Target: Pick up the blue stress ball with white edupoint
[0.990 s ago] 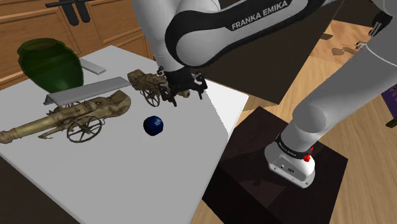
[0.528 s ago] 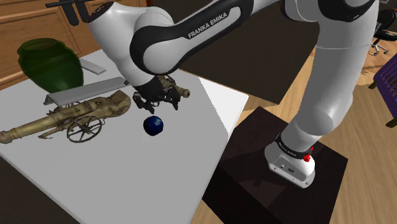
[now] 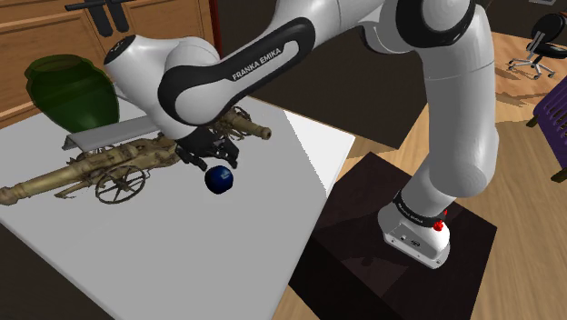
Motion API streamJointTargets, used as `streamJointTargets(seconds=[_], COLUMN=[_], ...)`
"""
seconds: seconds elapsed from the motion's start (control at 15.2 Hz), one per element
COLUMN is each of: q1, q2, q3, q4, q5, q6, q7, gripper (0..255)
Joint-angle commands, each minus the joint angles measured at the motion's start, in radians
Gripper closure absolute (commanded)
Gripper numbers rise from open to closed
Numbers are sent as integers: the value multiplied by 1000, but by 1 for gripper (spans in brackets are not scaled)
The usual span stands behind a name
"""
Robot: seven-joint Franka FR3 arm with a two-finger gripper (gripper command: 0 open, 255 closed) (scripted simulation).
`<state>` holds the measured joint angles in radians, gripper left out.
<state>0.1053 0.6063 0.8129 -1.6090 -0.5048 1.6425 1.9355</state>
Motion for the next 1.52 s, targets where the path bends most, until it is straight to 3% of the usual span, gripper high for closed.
streamJointTargets(seconds=[0.0, 0.26, 0.33, 0.92, 1.45], q1=[4, 7, 8, 7, -1], q2=[14, 30, 30, 30, -17], q3=[-7, -15, -15, -15, 8], q4=[-7, -20, -19, -19, 23], q5=[-10, -21, -21, -21, 13], q6=[18, 42, 41, 42, -34], q7=[8, 16, 16, 16, -10], gripper=[0, 0, 255, 255, 255])
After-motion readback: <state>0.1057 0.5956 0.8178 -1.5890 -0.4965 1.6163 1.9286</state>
